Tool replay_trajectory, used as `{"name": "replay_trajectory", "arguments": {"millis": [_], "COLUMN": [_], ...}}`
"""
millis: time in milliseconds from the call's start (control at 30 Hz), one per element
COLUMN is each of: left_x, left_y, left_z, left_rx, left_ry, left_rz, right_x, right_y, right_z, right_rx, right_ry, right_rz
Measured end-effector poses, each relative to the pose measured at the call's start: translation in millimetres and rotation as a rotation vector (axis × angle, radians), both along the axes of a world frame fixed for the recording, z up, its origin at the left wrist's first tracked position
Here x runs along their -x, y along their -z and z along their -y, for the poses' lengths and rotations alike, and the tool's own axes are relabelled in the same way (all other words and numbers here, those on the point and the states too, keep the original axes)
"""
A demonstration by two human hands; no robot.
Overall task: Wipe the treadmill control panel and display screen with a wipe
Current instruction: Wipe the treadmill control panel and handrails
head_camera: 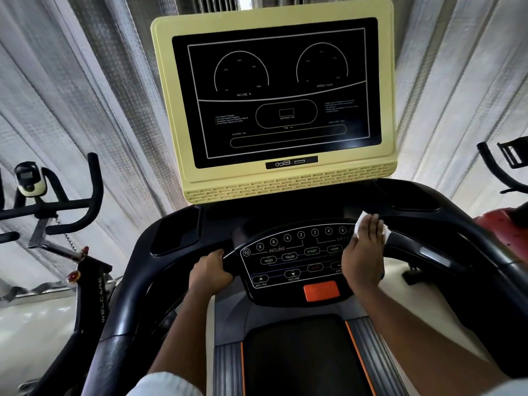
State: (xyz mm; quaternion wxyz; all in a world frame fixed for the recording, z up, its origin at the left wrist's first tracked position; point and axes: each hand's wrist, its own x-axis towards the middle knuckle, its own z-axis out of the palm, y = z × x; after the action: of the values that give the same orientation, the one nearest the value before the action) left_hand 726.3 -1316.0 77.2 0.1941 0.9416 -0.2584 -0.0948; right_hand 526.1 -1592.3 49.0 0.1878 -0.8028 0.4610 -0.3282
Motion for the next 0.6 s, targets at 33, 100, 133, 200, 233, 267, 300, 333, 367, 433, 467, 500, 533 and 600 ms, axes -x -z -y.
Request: {"name": "replay_trajectory", "arguments": {"millis": [33,100,133,200,233,267,300,333,367,433,467,500,533,600], "left_x": [0.1,-0.8,-1.1,-0.8,-0.7,-0.4,-0.8,-0.9,-1.0,-1.8,-1.6,-1.0,-0.3,0.4], "left_y": [0.3,1.2,1.9,1.7,1.7,1.6,1.4,1.3,1.4,2.2,2.4,2.7,2.5,1.1], "left_z": [0.2,0.7,0.4,0.0,-0.2,-0.5,-0.4,-0.6,-0.6,-0.2,0.0,0.2,0.2,-0.3], "left_rx": [-0.001,-0.003,-0.004,0.000,-0.001,-0.001,0.002,0.001,-0.001,-0.003,-0.005,-0.006,-0.004,-0.005], "left_ry": [0.000,-0.001,-0.002,-0.005,-0.004,-0.001,0.001,0.001,0.002,0.001,0.003,0.005,0.006,0.006], "left_rz": [-0.003,-0.004,-0.002,0.001,0.001,-0.001,-0.002,-0.005,-0.008,-0.005,-0.002,-0.001,0.000,-0.005], "right_x": [5.0,19.3,25.6,24.9,18.9,12.3,7.2,6.0,8.0,18.2,24.4,28.7,28.2,17.6], "right_y": [5.0,21.7,27.5,26.6,19.8,11.6,4.7,1.4,1.9,13.5,18.8,22.0,21.3,12.1], "right_z": [-8.3,-39.0,-52.2,-53.3,-45.0,-35.4,-26.8,-23.4,-26.7,-48.9,-61.4,-66.0,-63.7,-45.5], "right_rx": [0.013,0.033,0.024,-0.006,-0.023,-0.043,-0.057,-0.077,-0.081,-0.056,-0.046,-0.039,-0.050,-0.086], "right_ry": [0.010,0.021,0.017,0.011,0.025,0.038,0.053,0.067,0.077,0.085,0.071,0.049,0.027,0.047], "right_rz": [-0.014,-0.067,-0.089,-0.081,-0.064,-0.045,-0.028,-0.010,-0.005,-0.043,-0.069,-0.090,-0.090,-0.046]}}
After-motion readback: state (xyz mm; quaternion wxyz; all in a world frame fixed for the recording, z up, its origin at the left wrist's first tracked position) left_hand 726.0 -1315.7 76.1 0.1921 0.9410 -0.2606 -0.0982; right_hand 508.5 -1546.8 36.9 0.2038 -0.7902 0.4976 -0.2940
